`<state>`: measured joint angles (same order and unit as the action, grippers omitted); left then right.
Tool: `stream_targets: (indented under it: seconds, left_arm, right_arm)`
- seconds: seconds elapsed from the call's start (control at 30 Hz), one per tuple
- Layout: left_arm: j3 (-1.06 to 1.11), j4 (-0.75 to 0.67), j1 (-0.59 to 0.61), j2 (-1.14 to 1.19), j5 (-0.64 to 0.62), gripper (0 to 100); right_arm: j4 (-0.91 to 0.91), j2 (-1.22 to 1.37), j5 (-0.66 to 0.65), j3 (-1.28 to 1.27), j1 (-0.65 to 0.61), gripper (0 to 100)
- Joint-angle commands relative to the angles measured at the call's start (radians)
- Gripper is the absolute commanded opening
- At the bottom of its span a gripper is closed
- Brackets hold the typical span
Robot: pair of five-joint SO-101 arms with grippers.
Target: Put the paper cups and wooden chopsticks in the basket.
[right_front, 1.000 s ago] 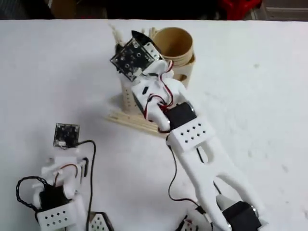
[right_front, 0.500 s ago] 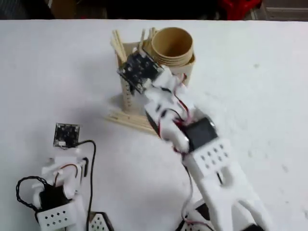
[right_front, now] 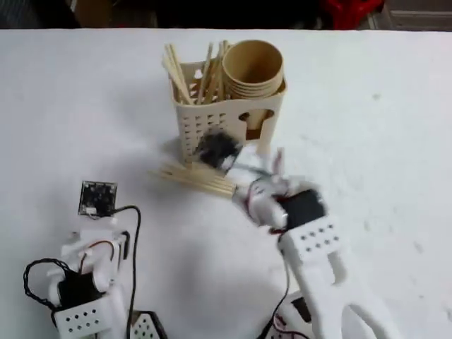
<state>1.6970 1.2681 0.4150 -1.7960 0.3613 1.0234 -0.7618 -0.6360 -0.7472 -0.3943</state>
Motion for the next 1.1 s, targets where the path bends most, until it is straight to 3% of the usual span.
stream_targets:
  seconds: [0.0, 0.2, 0.33, 0.43, 0.5, 0.63, 0.77, 0.9, 1.07]
  left_arm:
    - [-0.003, 0.002, 0.005, -0.004, 0.003, 22]
    - [-0.003, 0.002, 0.005, -0.004, 0.003, 22]
    - [-0.003, 0.002, 0.005, -0.004, 0.003, 22]
    - [-0.003, 0.002, 0.005, -0.004, 0.003, 22]
    - [-0.003, 0.002, 0.005, -0.004, 0.003, 22]
    - [-0.003, 0.002, 0.005, -0.004, 0.003, 22]
    - [-0.003, 0.002, 0.005, -0.004, 0.003, 22]
    - [-0.003, 0.002, 0.005, -0.004, 0.003, 22]
    - [-0.003, 0.002, 0.005, -0.004, 0.003, 22]
  right_arm:
    - [-0.051, -0.087, 0.167, 0.109, 0.159, 1.8]
    - [0.035, -0.102, 0.333, 0.342, 0.205, 3.0]
    - [-0.038, -0.047, 0.450, 0.391, 0.177, 13.3]
    - [0.001, -0.016, 0.459, 0.390, 0.157, 16.9]
    - [0.090, -0.012, 0.416, 0.391, 0.142, 14.6]
    - [0.283, -0.008, 0.153, 0.384, 0.010, 11.0]
    - [0.351, -0.012, 0.089, 0.245, -0.143, 10.6]
    - [0.206, -0.010, 0.064, 0.015, -0.236, 10.5]
    - [-0.084, -0.001, 0.060, -0.224, -0.249, 10.5]
